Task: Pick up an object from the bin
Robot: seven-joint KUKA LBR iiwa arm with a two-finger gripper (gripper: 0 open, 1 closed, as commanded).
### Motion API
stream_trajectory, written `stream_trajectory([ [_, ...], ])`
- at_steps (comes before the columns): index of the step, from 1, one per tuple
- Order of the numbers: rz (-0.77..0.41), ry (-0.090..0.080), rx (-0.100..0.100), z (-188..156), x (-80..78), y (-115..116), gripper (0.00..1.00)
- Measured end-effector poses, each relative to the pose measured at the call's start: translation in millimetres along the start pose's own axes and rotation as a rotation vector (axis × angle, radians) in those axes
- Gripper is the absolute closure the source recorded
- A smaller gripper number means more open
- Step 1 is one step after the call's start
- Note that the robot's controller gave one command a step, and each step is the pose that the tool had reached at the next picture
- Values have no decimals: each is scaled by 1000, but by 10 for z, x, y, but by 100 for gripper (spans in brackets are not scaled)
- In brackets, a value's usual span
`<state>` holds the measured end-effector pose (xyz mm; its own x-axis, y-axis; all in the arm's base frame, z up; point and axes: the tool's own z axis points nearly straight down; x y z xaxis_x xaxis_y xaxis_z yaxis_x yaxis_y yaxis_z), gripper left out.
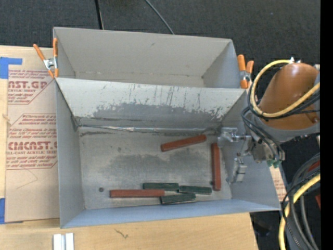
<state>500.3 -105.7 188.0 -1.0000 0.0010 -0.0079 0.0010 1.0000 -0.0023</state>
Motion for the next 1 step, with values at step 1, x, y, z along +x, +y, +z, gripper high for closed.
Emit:
stream_trajectory([
  [1,-58,2,-1,757,-145,-210,0],
])
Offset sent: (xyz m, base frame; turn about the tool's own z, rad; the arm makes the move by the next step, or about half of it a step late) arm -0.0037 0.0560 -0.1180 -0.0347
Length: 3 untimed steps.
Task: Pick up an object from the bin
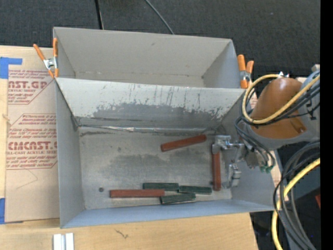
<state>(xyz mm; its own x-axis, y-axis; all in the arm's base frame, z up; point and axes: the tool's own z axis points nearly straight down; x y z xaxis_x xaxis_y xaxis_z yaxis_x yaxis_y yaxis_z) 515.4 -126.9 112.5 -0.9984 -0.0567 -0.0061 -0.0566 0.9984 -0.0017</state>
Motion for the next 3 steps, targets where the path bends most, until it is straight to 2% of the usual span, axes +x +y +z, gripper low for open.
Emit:
stream_trajectory([
  [1,21,8,-4,419,146,800,100],
  [2,22,4,-1,421,138,788,0],
  [3,22,5,-2,421,139,789,100],
])
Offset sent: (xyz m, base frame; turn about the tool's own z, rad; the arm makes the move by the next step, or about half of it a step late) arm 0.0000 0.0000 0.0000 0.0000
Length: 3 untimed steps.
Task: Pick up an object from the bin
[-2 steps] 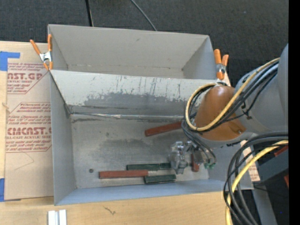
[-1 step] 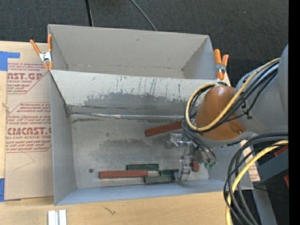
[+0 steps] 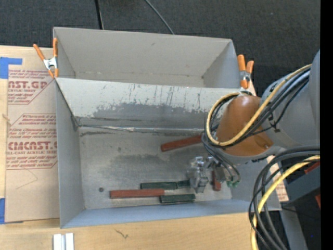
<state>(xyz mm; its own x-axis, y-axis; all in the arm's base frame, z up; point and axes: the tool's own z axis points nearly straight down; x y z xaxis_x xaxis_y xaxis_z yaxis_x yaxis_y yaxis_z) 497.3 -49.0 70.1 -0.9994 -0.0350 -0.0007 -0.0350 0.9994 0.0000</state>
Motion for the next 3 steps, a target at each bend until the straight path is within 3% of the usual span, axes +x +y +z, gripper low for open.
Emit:
stream_trajectory([
  [1,1,-1,1,1,0,-2,0],
  [2,1,-2,1,0,-1,-1,0],
  [3,69,1,-1,-115,109,495,100],
])
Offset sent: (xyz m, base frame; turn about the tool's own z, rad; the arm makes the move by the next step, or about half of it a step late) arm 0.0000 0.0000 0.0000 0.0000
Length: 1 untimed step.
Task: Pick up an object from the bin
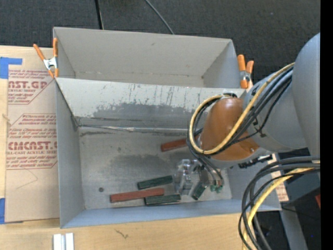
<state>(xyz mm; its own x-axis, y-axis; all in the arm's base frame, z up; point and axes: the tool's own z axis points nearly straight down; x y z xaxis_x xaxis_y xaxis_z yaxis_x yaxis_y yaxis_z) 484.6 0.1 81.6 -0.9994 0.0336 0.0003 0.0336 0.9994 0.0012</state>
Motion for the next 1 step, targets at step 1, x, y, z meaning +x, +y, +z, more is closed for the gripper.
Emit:
stream_trajectory([
  [1,0,0,1,1,2,-5,0],
])
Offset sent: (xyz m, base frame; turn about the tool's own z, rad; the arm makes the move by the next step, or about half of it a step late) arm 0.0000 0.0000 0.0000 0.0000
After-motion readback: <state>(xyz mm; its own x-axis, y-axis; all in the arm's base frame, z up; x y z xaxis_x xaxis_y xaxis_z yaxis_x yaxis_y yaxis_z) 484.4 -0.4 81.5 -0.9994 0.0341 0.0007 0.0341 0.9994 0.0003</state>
